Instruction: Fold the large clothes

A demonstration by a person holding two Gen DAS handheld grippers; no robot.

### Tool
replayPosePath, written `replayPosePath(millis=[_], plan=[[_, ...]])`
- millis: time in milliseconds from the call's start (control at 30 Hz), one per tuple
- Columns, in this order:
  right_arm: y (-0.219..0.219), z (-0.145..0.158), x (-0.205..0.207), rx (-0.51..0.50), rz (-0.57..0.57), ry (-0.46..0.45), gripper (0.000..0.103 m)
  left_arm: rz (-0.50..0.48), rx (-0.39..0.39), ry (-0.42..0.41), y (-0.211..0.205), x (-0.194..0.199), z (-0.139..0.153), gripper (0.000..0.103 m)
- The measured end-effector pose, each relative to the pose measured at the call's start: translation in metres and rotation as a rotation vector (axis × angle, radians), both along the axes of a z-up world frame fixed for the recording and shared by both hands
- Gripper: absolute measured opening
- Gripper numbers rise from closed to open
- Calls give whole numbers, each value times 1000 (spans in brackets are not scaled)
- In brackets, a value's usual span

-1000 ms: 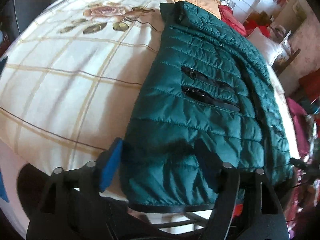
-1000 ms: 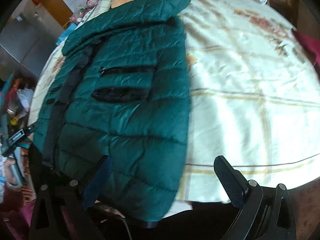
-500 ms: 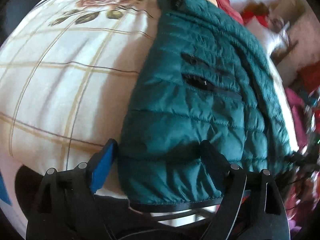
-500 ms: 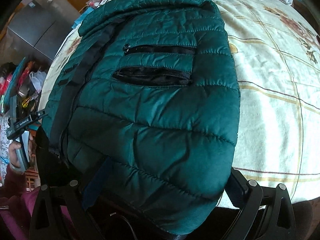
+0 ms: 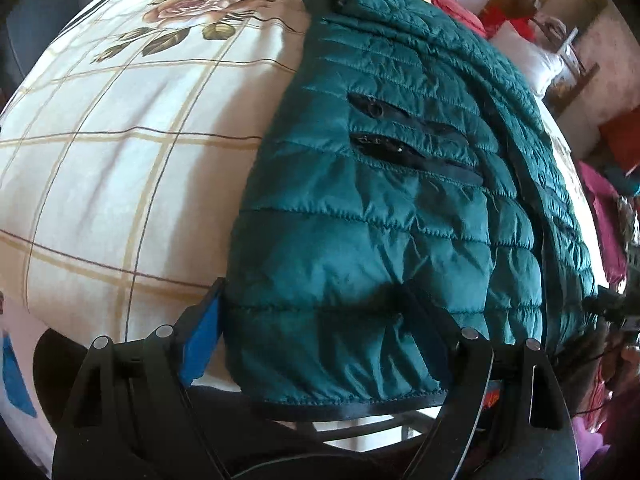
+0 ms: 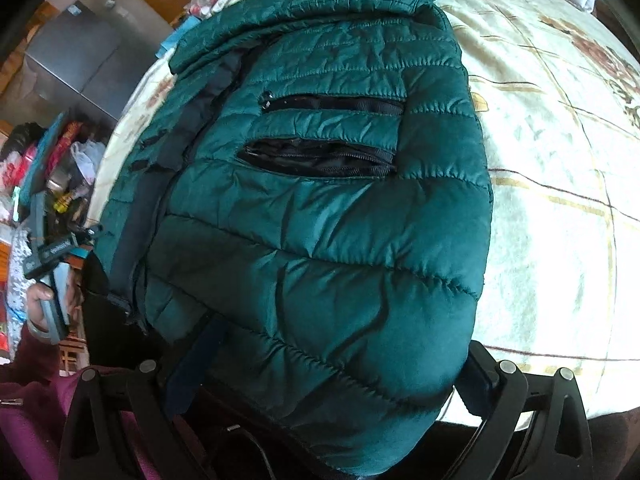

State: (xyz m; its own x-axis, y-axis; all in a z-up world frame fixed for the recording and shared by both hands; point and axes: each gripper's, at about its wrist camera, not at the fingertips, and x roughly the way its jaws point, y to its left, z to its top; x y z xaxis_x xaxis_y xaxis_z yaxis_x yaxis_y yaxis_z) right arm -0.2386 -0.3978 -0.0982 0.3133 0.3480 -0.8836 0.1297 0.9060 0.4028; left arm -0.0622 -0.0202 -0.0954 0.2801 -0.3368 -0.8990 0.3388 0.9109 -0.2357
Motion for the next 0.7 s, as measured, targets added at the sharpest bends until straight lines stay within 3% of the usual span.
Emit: replayPosePath(millis=[33,67,100,133,200,233,300,400,533,700], plan=[[1,1,-1,-5,5,-14,86,-10,-2,4,-1,0,1,81],[1,3,-2,-19,15,-28,77,-14,-9,9,0,1,1,67],[1,4,-3,-29,21,-39,55,-15,-15,10,0,1,3,51],[0,8,-4,-42,19,-62,40,-18,-15,3,0,0,6,45],[-8,14,-4,-13,0,-94,29,-29,-10,-22,-1,-2,13,26],[-11,18,-4,-4,-6,-111,24,-32,-18,-39,-1,-3,18,23],[-13,31,-2,0,-6,-158,21,-25,-58,-57,1,-2,30,15],[-15,58,5,9,-4,-243,19,-9,-123,-104,4,2,53,13],[-22,96,21,-2,-24,-350,19,13,-165,-228,5,9,89,13],[-42,122,47,-17,-104,-428,19,52,-163,-360,-4,33,125,13]])
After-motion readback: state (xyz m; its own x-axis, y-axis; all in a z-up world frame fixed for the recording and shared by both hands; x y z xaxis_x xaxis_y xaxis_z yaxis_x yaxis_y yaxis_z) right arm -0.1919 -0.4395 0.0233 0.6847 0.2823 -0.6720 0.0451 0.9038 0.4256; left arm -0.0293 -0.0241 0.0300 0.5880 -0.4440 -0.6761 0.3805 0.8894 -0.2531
